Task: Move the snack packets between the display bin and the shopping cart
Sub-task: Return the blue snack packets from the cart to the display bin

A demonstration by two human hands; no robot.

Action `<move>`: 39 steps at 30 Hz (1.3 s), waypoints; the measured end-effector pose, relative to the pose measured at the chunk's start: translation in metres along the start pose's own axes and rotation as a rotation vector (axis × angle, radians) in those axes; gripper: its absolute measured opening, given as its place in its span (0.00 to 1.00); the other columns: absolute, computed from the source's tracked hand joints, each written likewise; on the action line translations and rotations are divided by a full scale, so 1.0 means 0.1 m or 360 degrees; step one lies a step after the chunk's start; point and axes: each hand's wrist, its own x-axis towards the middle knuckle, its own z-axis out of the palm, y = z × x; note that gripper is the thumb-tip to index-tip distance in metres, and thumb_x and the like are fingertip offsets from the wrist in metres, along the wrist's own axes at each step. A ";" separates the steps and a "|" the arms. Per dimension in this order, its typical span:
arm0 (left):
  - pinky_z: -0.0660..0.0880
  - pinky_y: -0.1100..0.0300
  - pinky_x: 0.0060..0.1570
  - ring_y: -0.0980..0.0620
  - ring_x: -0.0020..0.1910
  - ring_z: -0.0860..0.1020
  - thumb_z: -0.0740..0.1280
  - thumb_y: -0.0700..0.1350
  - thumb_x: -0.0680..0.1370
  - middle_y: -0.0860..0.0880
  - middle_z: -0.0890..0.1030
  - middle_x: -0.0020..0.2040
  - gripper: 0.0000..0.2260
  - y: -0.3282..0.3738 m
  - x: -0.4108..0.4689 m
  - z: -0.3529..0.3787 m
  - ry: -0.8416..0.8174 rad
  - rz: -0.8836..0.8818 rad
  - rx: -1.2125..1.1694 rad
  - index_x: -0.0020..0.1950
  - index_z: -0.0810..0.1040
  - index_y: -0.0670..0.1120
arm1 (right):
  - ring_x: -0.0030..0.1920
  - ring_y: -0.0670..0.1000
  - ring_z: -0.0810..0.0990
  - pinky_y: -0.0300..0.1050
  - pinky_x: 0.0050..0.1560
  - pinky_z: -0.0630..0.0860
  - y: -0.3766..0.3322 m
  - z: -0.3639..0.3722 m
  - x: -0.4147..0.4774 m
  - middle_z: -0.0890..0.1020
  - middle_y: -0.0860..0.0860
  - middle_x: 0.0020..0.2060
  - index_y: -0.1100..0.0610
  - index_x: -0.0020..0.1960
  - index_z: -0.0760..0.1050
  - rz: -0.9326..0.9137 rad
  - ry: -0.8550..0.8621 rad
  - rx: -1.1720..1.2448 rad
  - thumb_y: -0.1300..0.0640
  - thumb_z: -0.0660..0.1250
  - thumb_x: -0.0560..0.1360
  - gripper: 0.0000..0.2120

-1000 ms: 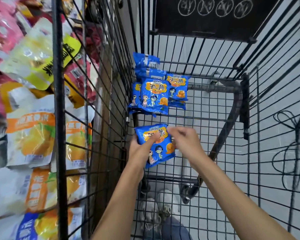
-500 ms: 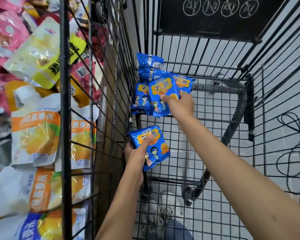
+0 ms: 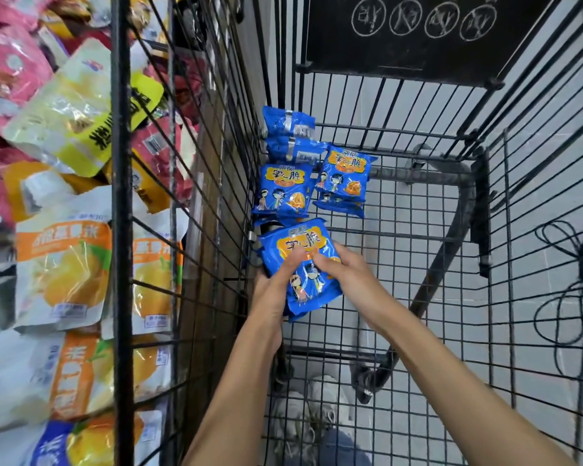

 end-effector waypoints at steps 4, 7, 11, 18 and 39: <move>0.81 0.54 0.44 0.47 0.47 0.84 0.77 0.48 0.60 0.45 0.84 0.51 0.34 -0.02 0.02 -0.05 0.0042 -0.0026 -0.0066 0.64 0.74 0.46 | 0.45 0.48 0.81 0.45 0.49 0.76 -0.15 0.02 0.28 0.84 0.46 0.42 0.52 0.44 0.79 0.0049 0.0371 -0.0231 0.50 0.60 0.78 0.12; 0.80 0.58 0.35 0.48 0.45 0.84 0.77 0.46 0.64 0.45 0.84 0.51 0.30 -0.11 0.02 -0.09 0.0130 -0.0115 -0.0080 0.65 0.72 0.47 | 0.51 0.52 0.78 0.47 0.53 0.74 -0.37 0.06 0.73 0.82 0.50 0.49 0.56 0.47 0.78 0.0033 0.0521 -0.0528 0.46 0.65 0.74 0.13; 0.79 0.59 0.32 0.48 0.43 0.84 0.76 0.46 0.66 0.46 0.85 0.49 0.28 -0.27 -0.02 -0.13 0.0236 -0.0159 -0.0044 0.64 0.73 0.47 | 0.57 0.56 0.74 0.49 0.53 0.75 -0.46 0.29 1.21 0.73 0.56 0.62 0.62 0.66 0.67 0.0215 0.0627 -0.0703 0.42 0.70 0.70 0.33; 0.78 0.62 0.29 0.45 0.48 0.83 0.76 0.47 0.65 0.44 0.84 0.52 0.29 -0.34 -0.07 -0.21 0.0290 -0.0222 -0.0056 0.64 0.74 0.45 | 0.57 0.57 0.74 0.53 0.55 0.77 -0.43 0.42 1.34 0.75 0.57 0.60 0.62 0.64 0.67 0.0242 0.0758 -0.0611 0.49 0.76 0.65 0.34; 0.73 0.43 0.61 0.40 0.59 0.78 0.66 0.57 0.65 0.39 0.80 0.59 0.32 -0.03 -0.35 0.01 -0.0135 -0.0087 -0.0073 0.64 0.75 0.41 | 0.42 0.48 0.85 0.42 0.41 0.81 -0.14 -0.19 -0.23 0.86 0.49 0.44 0.52 0.50 0.77 0.0330 -0.0255 0.0146 0.55 0.62 0.78 0.06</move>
